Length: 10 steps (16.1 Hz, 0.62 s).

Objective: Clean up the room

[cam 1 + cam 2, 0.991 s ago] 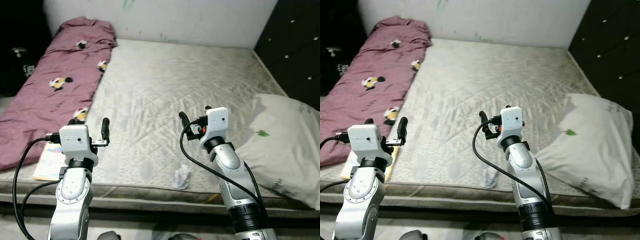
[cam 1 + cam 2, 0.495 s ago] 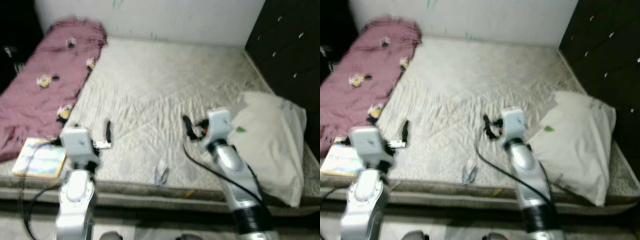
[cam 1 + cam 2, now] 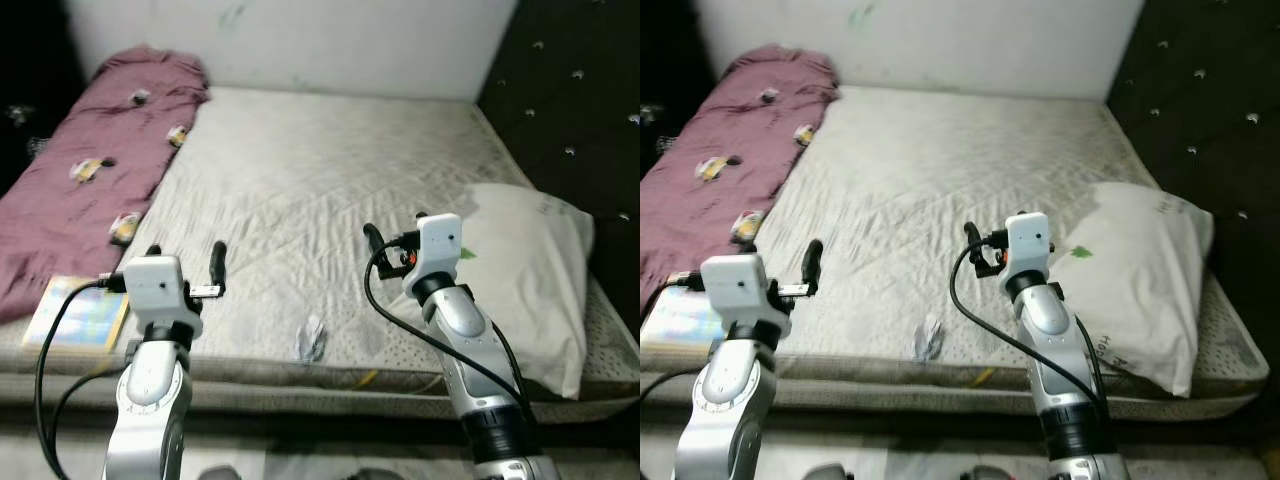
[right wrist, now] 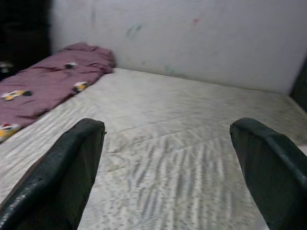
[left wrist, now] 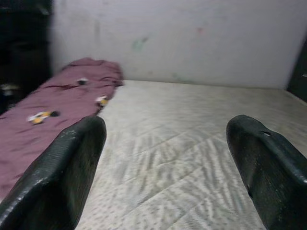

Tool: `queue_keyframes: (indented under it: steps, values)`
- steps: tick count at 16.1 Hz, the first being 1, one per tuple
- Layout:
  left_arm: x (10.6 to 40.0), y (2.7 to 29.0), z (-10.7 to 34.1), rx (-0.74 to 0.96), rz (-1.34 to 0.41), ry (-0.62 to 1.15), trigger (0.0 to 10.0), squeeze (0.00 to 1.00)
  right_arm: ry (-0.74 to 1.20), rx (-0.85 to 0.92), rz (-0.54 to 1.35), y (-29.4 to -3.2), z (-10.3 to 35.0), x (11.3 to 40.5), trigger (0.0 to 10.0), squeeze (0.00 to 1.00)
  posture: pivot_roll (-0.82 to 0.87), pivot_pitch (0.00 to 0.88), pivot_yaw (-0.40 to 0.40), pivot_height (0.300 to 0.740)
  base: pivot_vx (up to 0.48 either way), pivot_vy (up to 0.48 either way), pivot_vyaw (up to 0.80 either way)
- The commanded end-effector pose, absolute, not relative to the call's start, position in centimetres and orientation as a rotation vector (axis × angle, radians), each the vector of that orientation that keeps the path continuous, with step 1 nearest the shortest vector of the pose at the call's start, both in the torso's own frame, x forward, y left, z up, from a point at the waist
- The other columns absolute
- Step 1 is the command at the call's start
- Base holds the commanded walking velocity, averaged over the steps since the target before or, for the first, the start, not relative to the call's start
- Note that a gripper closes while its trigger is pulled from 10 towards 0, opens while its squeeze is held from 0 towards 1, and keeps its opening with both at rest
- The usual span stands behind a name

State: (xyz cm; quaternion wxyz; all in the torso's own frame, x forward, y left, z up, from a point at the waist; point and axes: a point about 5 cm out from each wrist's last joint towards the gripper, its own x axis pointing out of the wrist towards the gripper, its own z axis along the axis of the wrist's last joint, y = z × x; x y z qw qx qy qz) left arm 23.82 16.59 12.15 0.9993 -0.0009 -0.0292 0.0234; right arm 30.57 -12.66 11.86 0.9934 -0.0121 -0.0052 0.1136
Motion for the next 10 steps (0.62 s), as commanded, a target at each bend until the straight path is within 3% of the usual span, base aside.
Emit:
queue_keyframes:
  steps: [1, 10]
  values:
    - [23.88, 16.33, 12.57, -0.011, 0.029, -0.073, 10.0, 0.00, -0.009, -0.031, 0.223, -12.91, 11.89, 30.59, 10.0, 0.00, 0.01, 0.000, -0.048, 0.740, 0.000, 0.000, -0.41]
    - [23.97, 16.21, 12.60, -0.015, 0.012, -0.075, 10.0, 0.00, -0.014, -0.038, 0.229, -12.77, 11.95, 30.65, 10.0, 0.00, 0.01, 0.000, -0.048, 0.740, 0.274, 0.000, 0.00]
